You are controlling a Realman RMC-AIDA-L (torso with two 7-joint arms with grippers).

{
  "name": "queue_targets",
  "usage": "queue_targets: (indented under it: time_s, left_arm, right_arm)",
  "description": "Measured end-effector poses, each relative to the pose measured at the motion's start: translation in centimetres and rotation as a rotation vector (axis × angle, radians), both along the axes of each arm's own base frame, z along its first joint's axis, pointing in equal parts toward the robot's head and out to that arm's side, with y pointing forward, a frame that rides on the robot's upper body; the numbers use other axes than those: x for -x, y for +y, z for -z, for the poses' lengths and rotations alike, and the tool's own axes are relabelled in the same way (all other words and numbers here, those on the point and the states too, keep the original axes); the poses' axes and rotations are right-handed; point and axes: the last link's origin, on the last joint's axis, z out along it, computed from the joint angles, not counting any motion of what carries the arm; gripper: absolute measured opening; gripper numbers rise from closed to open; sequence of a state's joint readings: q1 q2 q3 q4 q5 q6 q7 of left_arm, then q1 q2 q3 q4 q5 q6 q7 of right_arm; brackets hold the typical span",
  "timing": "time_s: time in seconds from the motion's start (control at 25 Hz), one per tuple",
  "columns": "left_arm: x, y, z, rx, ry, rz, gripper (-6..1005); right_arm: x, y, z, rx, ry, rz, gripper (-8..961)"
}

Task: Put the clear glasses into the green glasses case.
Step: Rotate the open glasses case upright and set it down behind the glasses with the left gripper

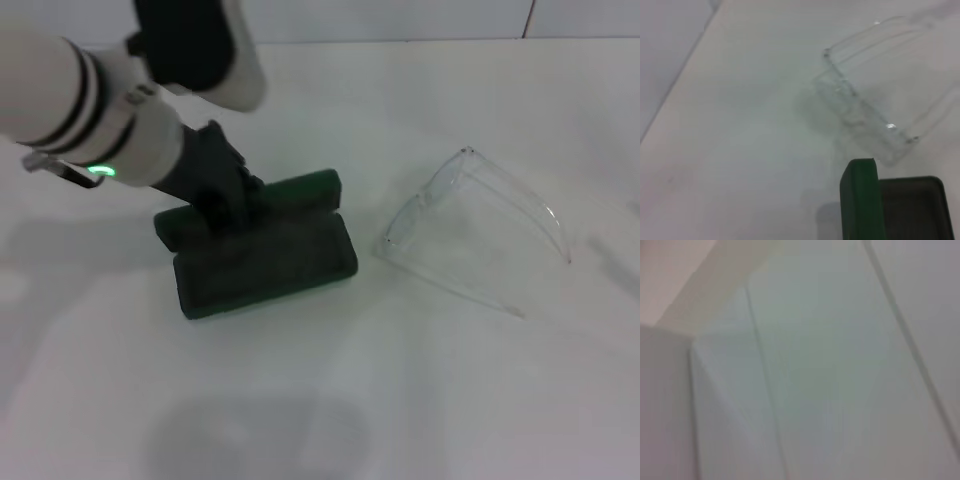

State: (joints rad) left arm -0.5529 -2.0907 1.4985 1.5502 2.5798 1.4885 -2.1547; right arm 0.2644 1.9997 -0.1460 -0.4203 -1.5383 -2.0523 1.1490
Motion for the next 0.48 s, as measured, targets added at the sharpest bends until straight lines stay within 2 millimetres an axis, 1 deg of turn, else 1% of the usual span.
queue_targets:
  time_s: [0.16, 0.48]
  left_arm:
    - [-0.8, -0.5, 1.1, 0.029, 0.043, 0.048, 204]
    - [-2.5, -0.3, 3.3, 0.059, 0.068, 0.141, 205]
  right_arm:
    - [-0.6, -1.2, -0.7, -0.062, 0.022, 0.017, 797]
    - [-0.6, -1.4, -0.3, -0.066, 0.028, 0.017, 796]
